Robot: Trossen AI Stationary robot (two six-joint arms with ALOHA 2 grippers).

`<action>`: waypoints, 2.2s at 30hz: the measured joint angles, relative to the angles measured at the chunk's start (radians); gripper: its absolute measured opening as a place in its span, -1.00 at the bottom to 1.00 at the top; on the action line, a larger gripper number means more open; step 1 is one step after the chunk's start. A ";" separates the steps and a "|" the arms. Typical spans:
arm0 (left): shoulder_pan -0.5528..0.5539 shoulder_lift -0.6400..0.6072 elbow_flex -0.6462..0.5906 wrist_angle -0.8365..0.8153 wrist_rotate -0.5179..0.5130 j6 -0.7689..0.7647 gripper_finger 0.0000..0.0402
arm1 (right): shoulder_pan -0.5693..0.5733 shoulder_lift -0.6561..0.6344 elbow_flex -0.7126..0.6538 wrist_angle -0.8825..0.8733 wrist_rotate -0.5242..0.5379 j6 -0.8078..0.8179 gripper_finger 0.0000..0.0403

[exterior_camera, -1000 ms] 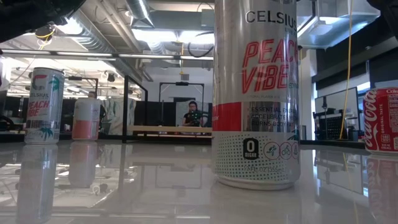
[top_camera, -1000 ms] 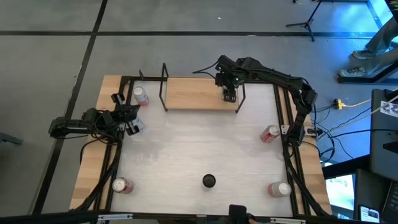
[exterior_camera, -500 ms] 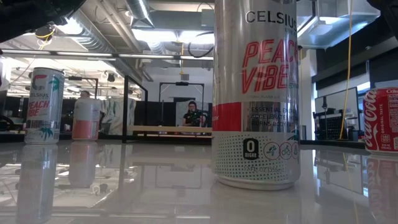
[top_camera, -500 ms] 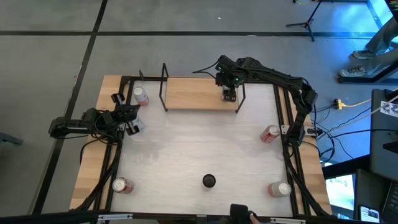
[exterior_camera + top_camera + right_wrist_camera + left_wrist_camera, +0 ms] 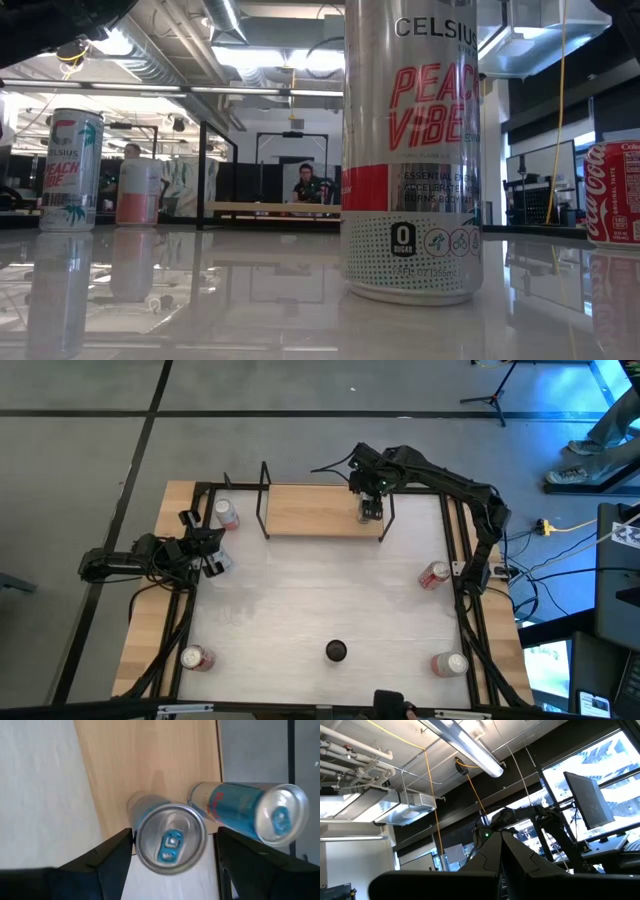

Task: Place canned beverage on shelf
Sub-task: Put the blue soda can on the shelf, then put the top red soda can on the shelf

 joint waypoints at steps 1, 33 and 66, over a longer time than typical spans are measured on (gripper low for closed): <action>0.000 0.000 0.000 0.000 0.000 0.000 -0.97 | 0.006 0.000 0.013 -0.008 0.001 0.005 0.41; 0.000 0.000 0.000 -0.002 0.157 0.006 -0.97 | 0.357 -0.479 -0.253 -0.197 0.070 0.534 0.41; 0.000 0.000 0.000 -0.001 0.056 -0.001 -0.96 | 0.337 -0.698 -0.813 -0.326 -0.099 1.091 0.97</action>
